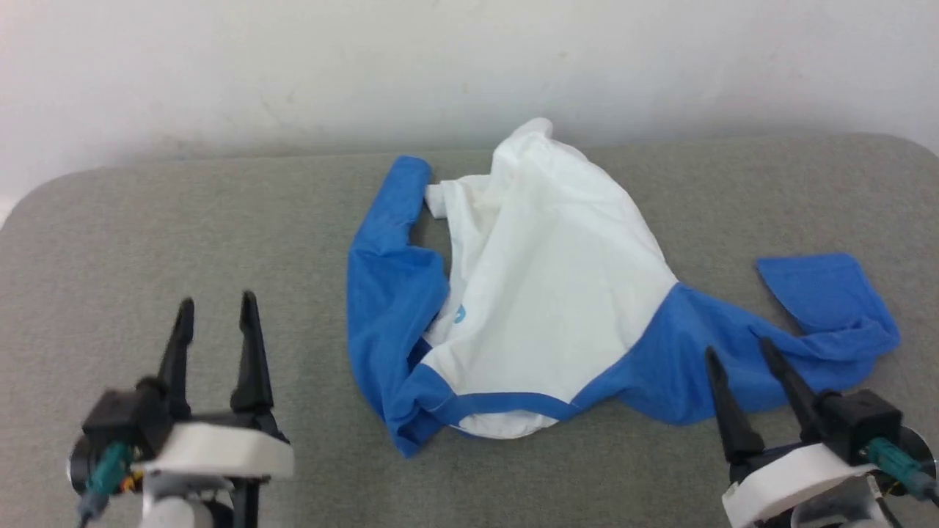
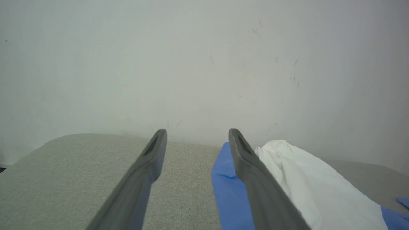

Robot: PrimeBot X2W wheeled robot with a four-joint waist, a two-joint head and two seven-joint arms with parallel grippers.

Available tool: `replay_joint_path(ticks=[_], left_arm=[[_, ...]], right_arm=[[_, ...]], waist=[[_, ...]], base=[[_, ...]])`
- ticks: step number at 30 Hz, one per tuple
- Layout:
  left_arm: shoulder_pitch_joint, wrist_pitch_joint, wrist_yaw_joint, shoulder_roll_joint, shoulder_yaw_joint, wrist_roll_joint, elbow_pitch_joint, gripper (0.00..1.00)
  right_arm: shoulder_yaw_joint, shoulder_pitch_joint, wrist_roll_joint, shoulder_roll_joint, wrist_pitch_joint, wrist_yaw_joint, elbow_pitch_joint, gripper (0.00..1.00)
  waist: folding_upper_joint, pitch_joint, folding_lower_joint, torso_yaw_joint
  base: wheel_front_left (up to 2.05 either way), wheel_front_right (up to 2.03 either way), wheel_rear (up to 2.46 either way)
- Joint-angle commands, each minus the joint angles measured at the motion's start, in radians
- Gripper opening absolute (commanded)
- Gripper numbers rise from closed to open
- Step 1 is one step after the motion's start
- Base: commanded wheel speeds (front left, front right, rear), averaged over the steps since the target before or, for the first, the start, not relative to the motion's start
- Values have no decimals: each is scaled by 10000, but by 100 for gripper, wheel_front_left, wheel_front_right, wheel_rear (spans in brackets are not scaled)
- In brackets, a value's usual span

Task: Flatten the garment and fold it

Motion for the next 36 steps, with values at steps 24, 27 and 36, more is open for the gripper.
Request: replay_joint_path(ticks=[24,27,36], left_arm=[[366,-45,-1512,-1783,817,1334,-87,100],[399,-45,-1566,-1821,932,1389,-6,100],[615,-45,-1719,-1873,1088,1424,288,100]], right_arm=[[3099,-1252,470,-2727,5065,-19,3039,72],[3363,-1190,664,-2877,5172,-19,3305,0],[3828,-635,1933,-4365,5939,-19,1283,0]], waist=[[0,586,2,2001],[0,478,2,1892],[0,-146,2,866]], base=[[0,0,0],[0,0,0],[0,0,0]])
